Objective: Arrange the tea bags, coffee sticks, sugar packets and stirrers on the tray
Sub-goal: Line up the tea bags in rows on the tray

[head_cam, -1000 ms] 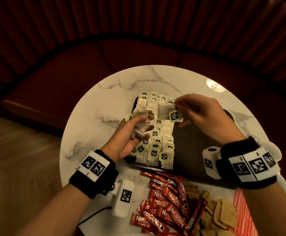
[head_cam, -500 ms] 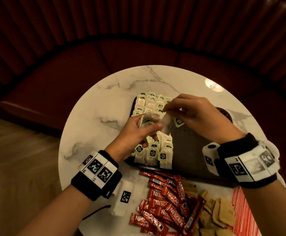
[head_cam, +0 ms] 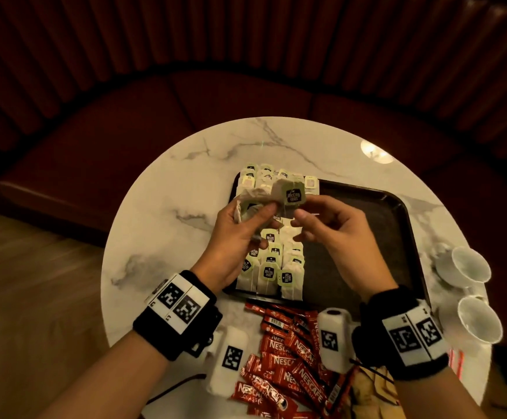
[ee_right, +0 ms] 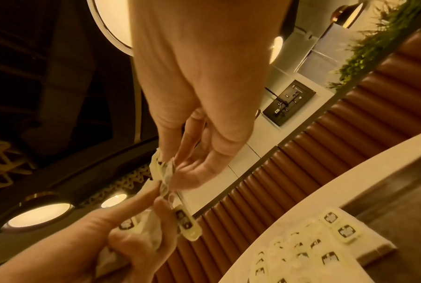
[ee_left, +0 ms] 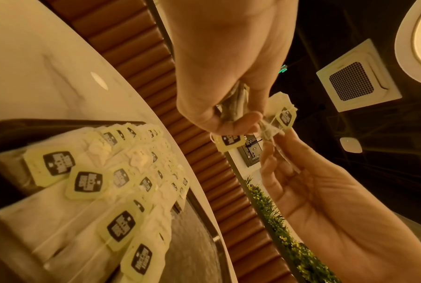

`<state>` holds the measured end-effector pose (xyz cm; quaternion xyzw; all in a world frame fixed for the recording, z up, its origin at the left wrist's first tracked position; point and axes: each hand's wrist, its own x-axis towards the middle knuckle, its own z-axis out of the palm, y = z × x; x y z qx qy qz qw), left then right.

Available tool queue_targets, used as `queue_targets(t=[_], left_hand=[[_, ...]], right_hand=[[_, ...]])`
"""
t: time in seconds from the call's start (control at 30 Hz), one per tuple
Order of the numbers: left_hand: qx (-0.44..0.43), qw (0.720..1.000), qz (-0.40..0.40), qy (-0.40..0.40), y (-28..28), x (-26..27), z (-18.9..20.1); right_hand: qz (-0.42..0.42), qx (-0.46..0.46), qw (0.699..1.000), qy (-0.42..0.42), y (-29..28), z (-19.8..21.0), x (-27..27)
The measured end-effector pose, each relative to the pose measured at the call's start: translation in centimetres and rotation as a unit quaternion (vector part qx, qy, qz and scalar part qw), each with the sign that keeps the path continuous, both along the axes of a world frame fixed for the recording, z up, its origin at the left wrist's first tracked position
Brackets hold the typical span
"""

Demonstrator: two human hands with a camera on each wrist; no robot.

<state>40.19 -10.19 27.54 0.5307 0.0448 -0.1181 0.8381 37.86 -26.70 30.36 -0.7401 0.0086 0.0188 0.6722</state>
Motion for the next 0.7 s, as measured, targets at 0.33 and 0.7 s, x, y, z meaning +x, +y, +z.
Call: queue_targets(t=[0.33, 0.7], left_hand=[[0.007, 0.999, 0.001, -0.032, 0.8, 0.2, 0.7], [0.024, 0.997, -0.017, -0.069, 0.8, 0.7, 1.5]], right_hand=[[-0.033, 0.012, 0.998, -0.045, -0.7, 0.1, 0.2], [-0.022, 0.008, 1.0, -0.012, -1.0, -0.4, -0.2]])
